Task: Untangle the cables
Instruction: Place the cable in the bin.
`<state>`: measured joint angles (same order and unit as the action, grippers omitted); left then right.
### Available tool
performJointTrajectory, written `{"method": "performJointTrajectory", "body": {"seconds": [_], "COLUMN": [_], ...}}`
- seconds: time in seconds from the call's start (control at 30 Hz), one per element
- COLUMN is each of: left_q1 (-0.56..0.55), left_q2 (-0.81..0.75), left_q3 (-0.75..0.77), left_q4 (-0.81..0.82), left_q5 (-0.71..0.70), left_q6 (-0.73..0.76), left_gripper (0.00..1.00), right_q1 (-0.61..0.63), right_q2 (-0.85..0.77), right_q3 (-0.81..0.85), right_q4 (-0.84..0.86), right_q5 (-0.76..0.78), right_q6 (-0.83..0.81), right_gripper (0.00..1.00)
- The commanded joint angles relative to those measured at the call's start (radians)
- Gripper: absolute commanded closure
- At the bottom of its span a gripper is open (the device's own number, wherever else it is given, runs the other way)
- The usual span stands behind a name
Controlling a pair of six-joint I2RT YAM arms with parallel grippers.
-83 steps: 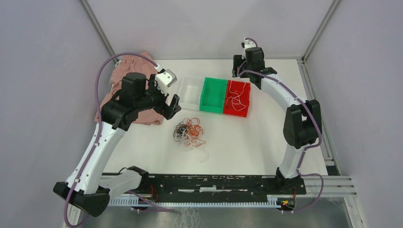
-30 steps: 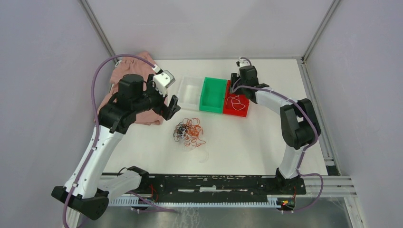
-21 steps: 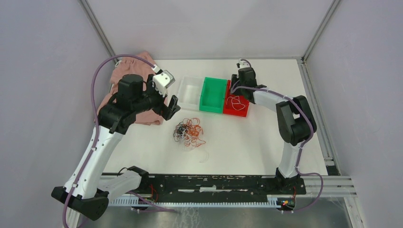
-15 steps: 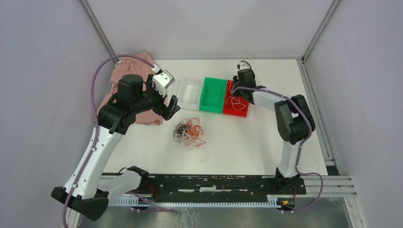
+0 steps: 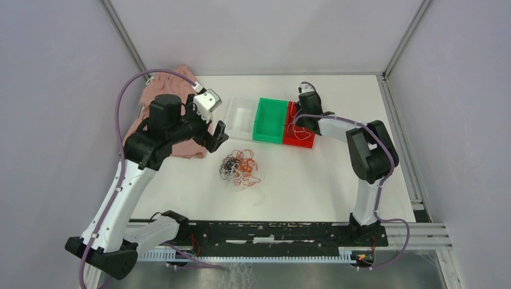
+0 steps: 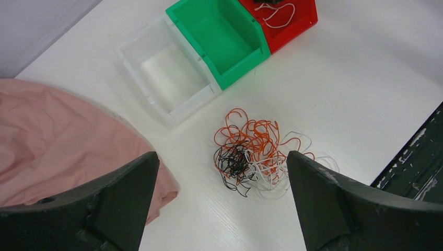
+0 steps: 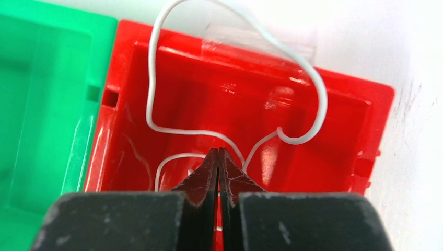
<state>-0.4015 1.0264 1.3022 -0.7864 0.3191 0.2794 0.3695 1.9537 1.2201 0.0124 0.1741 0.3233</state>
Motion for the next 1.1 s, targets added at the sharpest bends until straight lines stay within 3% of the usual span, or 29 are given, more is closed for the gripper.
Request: {"method": "performJointTrajectory", "body": {"seconds": [0.0,0.3,0.47,0.6,0.67,0.87,1.07], "left_q1": [0.0,0.001,0.0,0.0,0.001,0.0,0.001], "left_q2": [-0.017,-0.022,-0.029,-0.029,-0.029,-0.037,-0.04], "left_q3": [0.008,-0.001,-0.009,-0.009,-0.006,-0.009,-0.009], "left_q4": [0.039,0.045,0.047,0.047,0.046,0.044,0.032], "left_q5": [0.018,0.031,0.027,0.026,0.024,0.018,0.018], "left_q6": [0.023,0.021,0.027,0.03,0.031,0.035,0.035], "left_gripper": [0.01,0.01,0.01,0.01,0.01,0.01,0.01], "right_q1": [0.037,0.054,0.052,0.037,0.021,0.012,0.01], "right_q2": [-0.046,-0.084,-0.165,-0.221,-0.231,-0.203,-0.125], "right_q3": [0.017,-0.035,-0.003,0.125,0.193,0.284,0.27], "right_q4": [-0.043,-0.114,-0.144,-0.233,-0.29,-0.337,-0.312], "right_q5": [0.045,0.042,0.008,-0.02,-0.042,-0.046,0.109], "right_q6": [-0.069,-0.02,-0.021,-0.025,-0.017,-0.033,-0.084], "right_gripper": [0.96,0.89,0.69,0.5,0.45,0.45,0.46]}}
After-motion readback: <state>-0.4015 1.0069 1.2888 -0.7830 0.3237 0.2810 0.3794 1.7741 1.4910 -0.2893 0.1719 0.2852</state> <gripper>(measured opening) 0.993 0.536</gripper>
